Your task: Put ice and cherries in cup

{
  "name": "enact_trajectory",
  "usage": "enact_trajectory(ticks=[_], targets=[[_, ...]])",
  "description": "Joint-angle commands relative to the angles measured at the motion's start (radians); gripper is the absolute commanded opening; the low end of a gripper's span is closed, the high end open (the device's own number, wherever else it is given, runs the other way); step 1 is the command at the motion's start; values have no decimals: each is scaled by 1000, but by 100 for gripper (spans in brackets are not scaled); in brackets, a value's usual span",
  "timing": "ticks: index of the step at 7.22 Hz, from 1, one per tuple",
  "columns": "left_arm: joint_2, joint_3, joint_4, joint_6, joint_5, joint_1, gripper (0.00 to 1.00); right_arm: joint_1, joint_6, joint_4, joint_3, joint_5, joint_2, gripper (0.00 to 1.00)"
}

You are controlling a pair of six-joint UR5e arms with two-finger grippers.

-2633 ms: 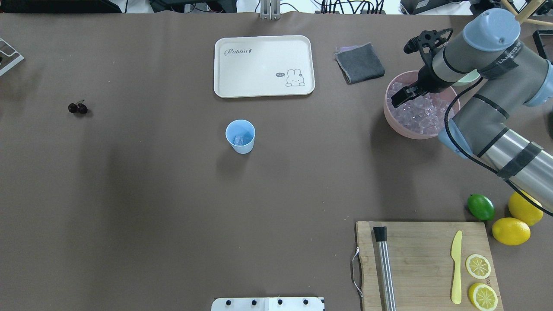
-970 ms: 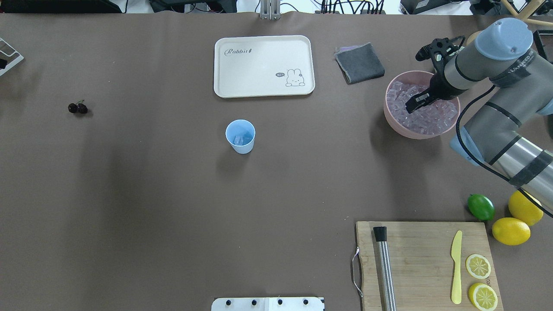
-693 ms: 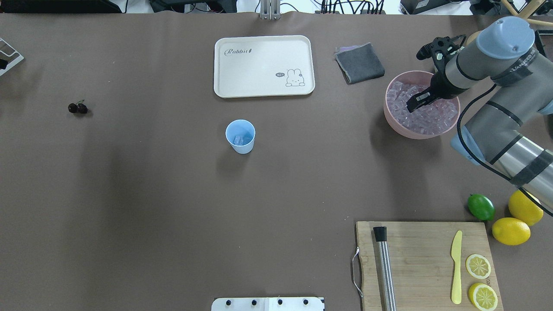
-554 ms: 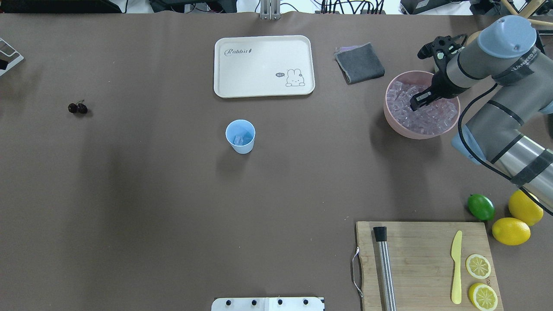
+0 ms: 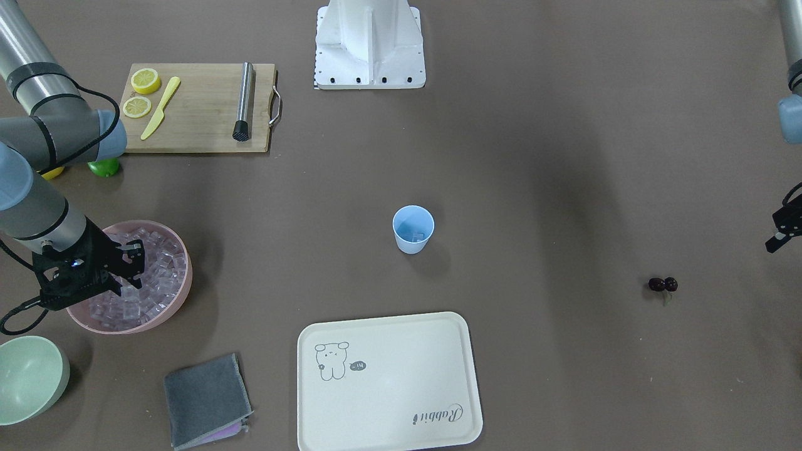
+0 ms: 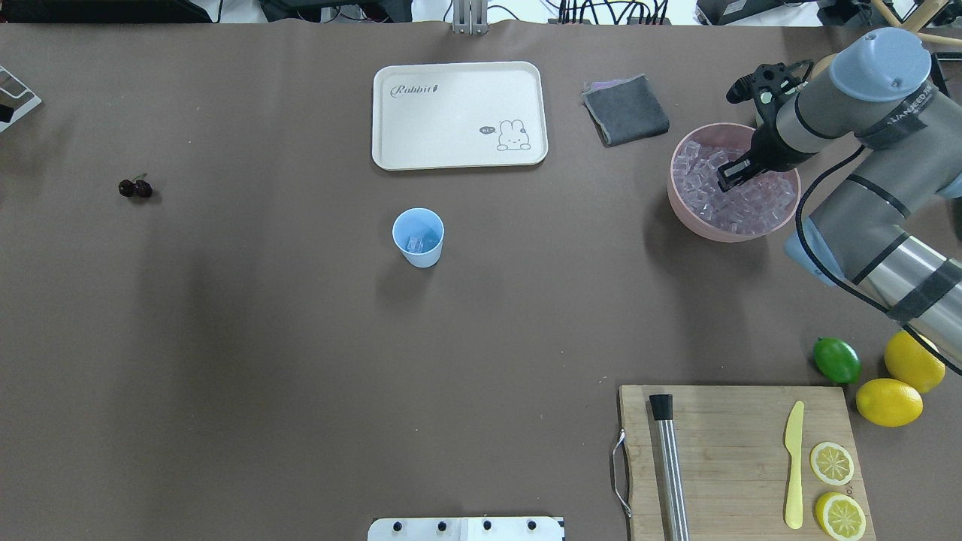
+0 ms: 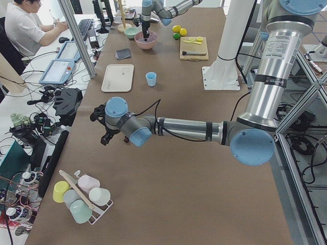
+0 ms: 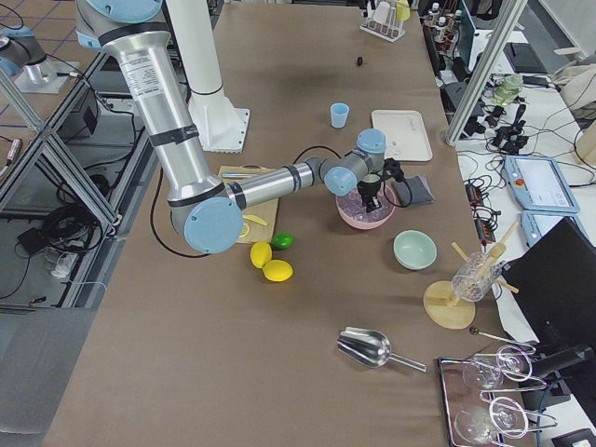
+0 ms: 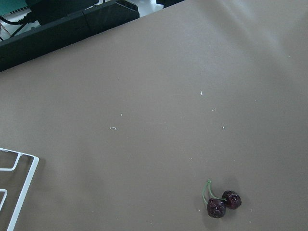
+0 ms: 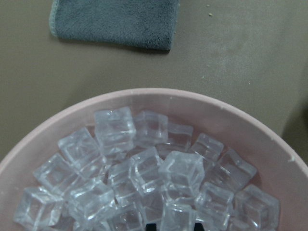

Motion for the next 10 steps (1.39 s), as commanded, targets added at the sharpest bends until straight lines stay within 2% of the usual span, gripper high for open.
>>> enact_trajectory(ticks=[1, 3, 5, 6, 7, 10], targets=[[0, -1, 0, 0, -2, 0, 97, 0, 2, -4, 4, 3, 1, 1], [-1, -3, 0, -1, 0, 0, 97, 27, 4, -33, 40, 32, 7, 0], [-3, -10, 0, -18, -2, 0, 97, 37, 16, -253, 151, 66, 76, 0], [-8, -10, 0, -29, 0, 9, 97, 23, 84, -306, 168, 65, 127, 0], [-14, -7, 2, -32, 0, 18, 97, -15, 179, -309, 174, 62, 176, 0], [-44, 3, 12, -34, 2, 52, 97, -197, 498, -369, 154, -74, 406, 0]])
